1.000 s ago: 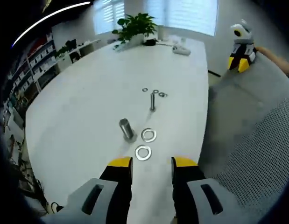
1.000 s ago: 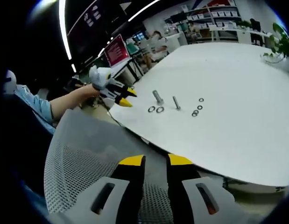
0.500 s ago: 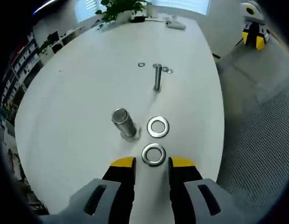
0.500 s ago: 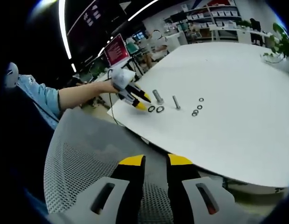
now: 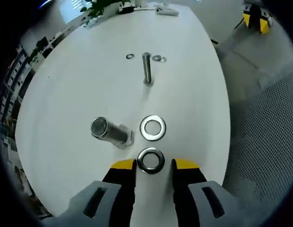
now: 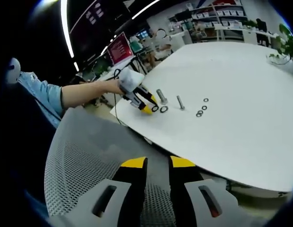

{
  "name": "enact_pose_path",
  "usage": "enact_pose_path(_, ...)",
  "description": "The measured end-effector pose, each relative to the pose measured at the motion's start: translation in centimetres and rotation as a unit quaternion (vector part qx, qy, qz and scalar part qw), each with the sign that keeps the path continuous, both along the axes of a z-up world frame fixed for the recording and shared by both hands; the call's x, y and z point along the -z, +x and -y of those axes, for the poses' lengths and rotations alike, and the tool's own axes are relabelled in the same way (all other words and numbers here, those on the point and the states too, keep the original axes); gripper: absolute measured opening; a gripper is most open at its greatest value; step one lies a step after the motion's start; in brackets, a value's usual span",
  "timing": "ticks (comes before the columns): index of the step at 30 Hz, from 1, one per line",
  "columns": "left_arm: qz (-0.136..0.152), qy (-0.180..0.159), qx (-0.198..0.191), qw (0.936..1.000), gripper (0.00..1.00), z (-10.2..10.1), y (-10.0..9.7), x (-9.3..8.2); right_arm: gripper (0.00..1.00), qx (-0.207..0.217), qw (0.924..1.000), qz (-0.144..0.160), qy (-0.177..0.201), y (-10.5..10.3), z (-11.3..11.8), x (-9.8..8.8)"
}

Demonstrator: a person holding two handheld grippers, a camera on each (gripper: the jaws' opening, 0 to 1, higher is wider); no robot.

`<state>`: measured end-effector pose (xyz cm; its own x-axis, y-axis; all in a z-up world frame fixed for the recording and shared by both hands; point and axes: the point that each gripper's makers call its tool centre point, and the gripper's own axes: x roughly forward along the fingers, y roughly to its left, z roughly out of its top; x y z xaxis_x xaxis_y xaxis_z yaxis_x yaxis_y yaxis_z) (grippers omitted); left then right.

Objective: Place the washer onto the threaded stud by aligning its center hole with the stud, sliding it down to the base, and recovering from edge contact or off-axis alignment until the washer reaches the visible bottom stop.

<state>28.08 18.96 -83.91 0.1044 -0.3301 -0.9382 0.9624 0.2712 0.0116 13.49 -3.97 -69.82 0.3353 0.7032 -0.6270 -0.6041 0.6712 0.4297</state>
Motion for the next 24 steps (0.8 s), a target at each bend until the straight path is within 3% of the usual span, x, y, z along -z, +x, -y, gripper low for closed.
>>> enact_pose_path(2, 0.006, -0.008, -0.002, 0.9999, 0.21, 0.2, 0.3, -0.1, 0.21, 0.002, 1.0000, 0.001, 0.001, 0.0, 0.0, 0.0)
enact_pose_path(10, 0.028, -0.024, 0.001, 0.9993, 0.20, 0.2, 0.4, -0.3, 0.21, 0.006, 1.0000, 0.004, 0.004, 0.1, 0.0, -0.1)
enact_pose_path(14, 0.067, -0.021, 0.011, 0.9975, 0.19, -0.1, 1.1, -0.6, 0.21, 0.005, 1.0000, 0.004, 0.003, 0.1, -0.1, -0.1)
enact_pose_path(24, 0.063, -0.037, -0.017, 0.9972, 0.19, -0.8, 1.2, -2.4, 0.21, 0.009, 0.9999, 0.007, 0.006, 0.2, -0.1, -0.2)
